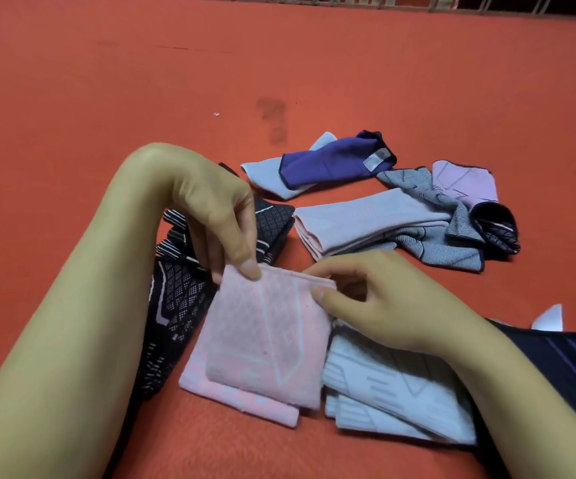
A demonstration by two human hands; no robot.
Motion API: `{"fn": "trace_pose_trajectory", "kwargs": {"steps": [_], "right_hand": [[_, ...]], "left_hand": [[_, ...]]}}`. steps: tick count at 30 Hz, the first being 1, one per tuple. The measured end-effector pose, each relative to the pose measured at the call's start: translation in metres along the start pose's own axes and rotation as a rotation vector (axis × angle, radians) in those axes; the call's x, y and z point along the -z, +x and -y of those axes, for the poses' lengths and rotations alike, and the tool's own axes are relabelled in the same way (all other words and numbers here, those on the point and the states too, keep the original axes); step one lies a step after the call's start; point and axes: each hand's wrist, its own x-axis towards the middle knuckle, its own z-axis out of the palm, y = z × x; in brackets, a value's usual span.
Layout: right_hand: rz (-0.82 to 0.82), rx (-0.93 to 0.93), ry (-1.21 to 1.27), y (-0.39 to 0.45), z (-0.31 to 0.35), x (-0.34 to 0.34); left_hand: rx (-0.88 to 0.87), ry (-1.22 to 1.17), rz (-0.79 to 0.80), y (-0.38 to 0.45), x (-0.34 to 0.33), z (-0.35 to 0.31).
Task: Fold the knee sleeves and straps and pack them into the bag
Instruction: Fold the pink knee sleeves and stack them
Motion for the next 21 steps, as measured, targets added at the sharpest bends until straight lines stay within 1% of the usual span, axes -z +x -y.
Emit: {"fn": "trace_pose_trajectory", "kwargs": {"steps": [1,3,7,10,13,15,18,21], "right_hand": [[-0.021,0.01,-0.095,0.0,0.0,-0.004],[-0.018,0.022,-0.161,0.0,0.003,-0.01],[0.017,0.032,-0.132,0.0,0.01,-0.013],[-0.032,0.015,-0.124,0.001,0.014,-0.017],[-0.072,-0.042,-0.145,0.003,0.014,-0.021],[-0.088,-0.062,-0.168,0.003,0.012,-0.022],[-0.084,-0.025,-0.299,0.0,0.01,-0.023],[-0.089,-0.003,-0.359,0.0,0.006,-0.019]], "left_hand": [[-0.007,0.008,0.054,-0.003,0.0,-0.003],[-0.019,0.033,0.086,-0.006,0.0,-0.007],[-0.023,0.002,0.069,-0.007,-0.001,-0.009],[-0.064,-0.033,0.045,-0.008,-0.002,-0.009],[-0.129,-0.084,0.014,-0.008,-0.001,-0.009],[-0.224,-0.131,-0.025,-0.005,-0.001,-0.01],[-0.371,-0.159,-0.083,0.005,-0.006,-0.018],[-0.39,-0.035,-0.237,0.024,-0.011,-0.022]]}}
